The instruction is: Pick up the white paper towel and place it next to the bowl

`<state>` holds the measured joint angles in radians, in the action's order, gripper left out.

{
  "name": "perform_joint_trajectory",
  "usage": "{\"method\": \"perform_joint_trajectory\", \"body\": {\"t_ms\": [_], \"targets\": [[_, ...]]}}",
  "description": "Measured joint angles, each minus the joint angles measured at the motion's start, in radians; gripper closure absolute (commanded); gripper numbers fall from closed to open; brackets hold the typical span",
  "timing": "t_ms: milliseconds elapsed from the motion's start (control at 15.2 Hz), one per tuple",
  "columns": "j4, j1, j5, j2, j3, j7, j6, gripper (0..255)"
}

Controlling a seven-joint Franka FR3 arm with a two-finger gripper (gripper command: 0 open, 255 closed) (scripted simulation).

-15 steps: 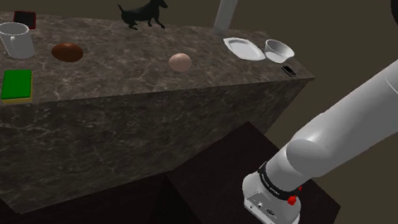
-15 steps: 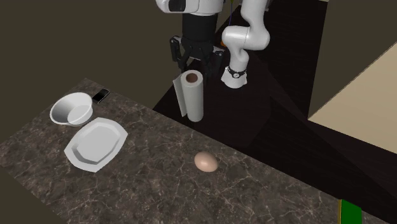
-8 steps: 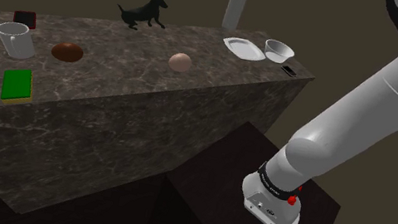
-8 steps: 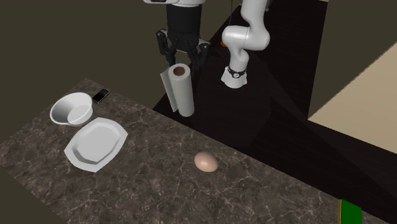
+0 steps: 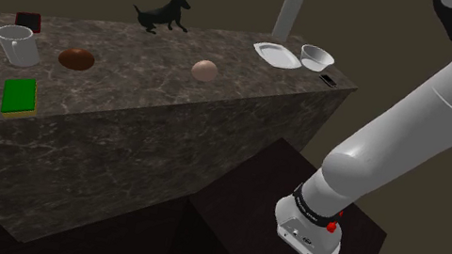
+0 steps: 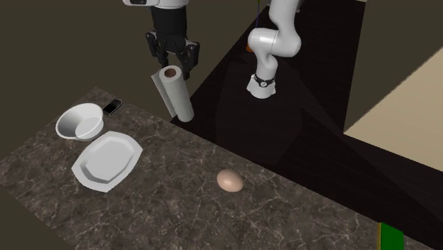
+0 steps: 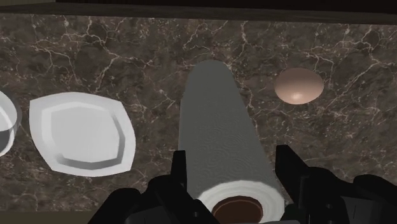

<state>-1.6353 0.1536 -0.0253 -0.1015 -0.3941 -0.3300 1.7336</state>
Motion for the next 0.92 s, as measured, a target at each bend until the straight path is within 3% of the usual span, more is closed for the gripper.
{"method": "perform_joint_trajectory", "body": {"t_ms": [528,924], "targets": [[0.044,0.092,-0.075,0.095,-0.119,-0.217,0.026,255],[0.142,0.186,-0.18,0.234,-0.191,-0.386,0.025,255]]}}
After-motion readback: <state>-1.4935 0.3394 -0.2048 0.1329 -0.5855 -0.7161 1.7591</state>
